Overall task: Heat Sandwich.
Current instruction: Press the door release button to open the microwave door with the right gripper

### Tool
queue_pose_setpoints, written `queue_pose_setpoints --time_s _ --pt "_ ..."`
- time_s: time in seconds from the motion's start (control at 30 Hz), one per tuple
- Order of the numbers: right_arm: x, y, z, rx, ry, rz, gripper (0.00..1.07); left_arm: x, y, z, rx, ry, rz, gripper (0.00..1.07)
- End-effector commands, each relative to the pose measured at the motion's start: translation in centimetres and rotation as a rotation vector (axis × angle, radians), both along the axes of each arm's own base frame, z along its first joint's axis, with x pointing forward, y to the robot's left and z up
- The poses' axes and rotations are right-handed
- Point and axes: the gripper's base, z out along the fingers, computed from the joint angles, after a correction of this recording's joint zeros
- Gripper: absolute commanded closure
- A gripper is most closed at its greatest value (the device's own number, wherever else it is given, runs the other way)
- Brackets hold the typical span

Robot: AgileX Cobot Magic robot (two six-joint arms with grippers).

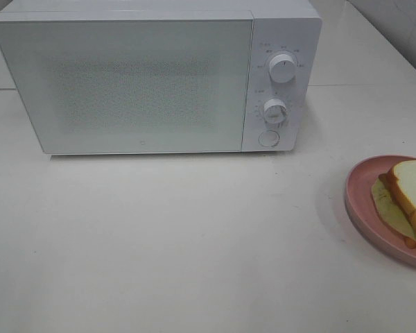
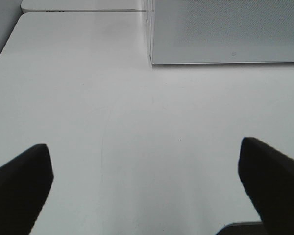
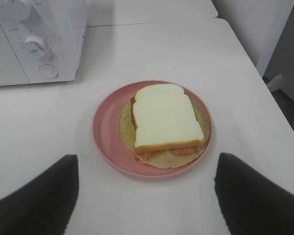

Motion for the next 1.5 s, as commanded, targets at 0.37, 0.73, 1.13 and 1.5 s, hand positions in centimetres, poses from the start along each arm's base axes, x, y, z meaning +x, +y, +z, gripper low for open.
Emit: queue_pose_setpoints --time_s 0.37,0.73,1.13,1.5 --pt "-0.3 0.0 0.0 0.005 -0.032 -0.008 0.32 -0.2 -0.1 0.0 -0.009 -0.028 0.005 0.09" --pt "0.4 0.0 2.0 0.005 -0.093 -0.001 0.32 -0.2 -0.1 0.0 -0.009 -0.028 0.005 0.09" --pt "4.2 0.3 3.3 -0.005 -0.09 0.018 0.32 -0.2 -0.1 0.0 -0.009 -0.028 0.005 0.09" --pt "7.9 0.6 2.5 -0.011 -0.082 0.039 0.32 -0.2 -0.1 0.0 -0.009 -0.028 0.005 0.09"
